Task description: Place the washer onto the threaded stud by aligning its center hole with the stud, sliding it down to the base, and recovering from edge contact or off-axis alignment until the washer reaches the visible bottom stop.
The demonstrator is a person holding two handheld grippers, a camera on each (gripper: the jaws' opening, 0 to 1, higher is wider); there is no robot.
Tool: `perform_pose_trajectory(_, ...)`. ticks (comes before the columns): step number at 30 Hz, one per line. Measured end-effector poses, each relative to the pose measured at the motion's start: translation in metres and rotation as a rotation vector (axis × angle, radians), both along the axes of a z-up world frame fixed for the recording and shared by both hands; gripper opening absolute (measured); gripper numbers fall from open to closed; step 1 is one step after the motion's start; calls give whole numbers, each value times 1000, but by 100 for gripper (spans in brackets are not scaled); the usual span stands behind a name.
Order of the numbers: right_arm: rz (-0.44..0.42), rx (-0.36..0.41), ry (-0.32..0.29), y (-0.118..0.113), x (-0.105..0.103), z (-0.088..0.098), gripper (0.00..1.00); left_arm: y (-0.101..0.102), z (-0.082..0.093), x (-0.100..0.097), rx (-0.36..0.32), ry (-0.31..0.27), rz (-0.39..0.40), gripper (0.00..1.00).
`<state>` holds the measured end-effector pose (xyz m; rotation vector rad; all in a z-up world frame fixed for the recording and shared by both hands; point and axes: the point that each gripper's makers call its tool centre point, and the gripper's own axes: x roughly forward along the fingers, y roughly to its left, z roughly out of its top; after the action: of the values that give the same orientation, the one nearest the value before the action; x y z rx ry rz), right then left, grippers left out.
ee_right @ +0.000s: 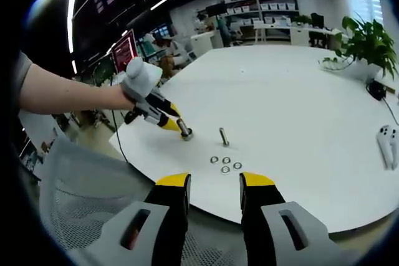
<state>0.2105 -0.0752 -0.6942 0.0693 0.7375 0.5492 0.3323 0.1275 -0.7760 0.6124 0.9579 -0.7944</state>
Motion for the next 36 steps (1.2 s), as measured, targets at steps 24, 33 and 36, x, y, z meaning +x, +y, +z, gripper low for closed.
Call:
perform_pose_trajectory(24,30,-11,-2,4,-2,0,34,59,110,-83,-309,-224,315,29)
perform_pose_trajectory(33,39,-25,5,4,-3,-2,35,79,123,-108,-359,-244,384,31)
perform_pose_trajectory(36,46,-35,8,4,-4,-3,35,81,127,-112,-380,-258,404,31)
